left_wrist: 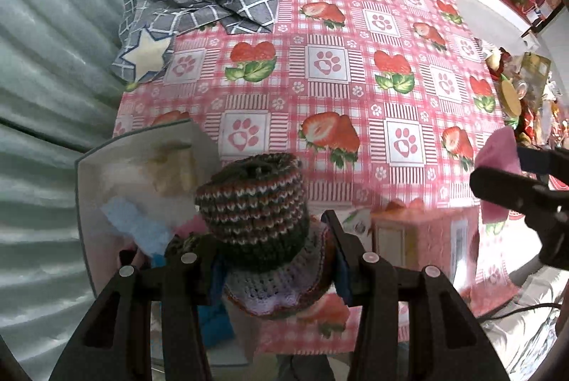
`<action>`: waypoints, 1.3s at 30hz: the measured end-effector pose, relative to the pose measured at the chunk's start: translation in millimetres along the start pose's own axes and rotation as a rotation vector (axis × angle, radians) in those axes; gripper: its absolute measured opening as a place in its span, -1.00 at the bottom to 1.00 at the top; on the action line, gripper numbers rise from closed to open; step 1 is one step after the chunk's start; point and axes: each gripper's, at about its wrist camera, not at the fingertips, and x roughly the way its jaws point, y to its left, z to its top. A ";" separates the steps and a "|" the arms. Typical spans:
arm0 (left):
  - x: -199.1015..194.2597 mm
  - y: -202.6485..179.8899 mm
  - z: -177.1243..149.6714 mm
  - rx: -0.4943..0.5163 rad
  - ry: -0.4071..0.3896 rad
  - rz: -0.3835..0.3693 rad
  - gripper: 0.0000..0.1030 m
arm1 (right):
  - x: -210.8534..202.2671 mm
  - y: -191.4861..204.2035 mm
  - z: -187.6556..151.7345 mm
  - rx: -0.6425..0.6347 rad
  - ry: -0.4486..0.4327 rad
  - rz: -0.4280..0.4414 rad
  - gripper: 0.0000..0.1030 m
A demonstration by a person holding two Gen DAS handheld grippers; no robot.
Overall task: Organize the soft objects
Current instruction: 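Carry the knit hat and pink sponge with both tools over the box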
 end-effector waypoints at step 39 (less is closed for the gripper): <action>-30.4 92.1 -63.5 -0.058 -0.054 -0.071 0.00 | 1.6 104.5 -60.1 -0.023 0.060 -0.058 0.42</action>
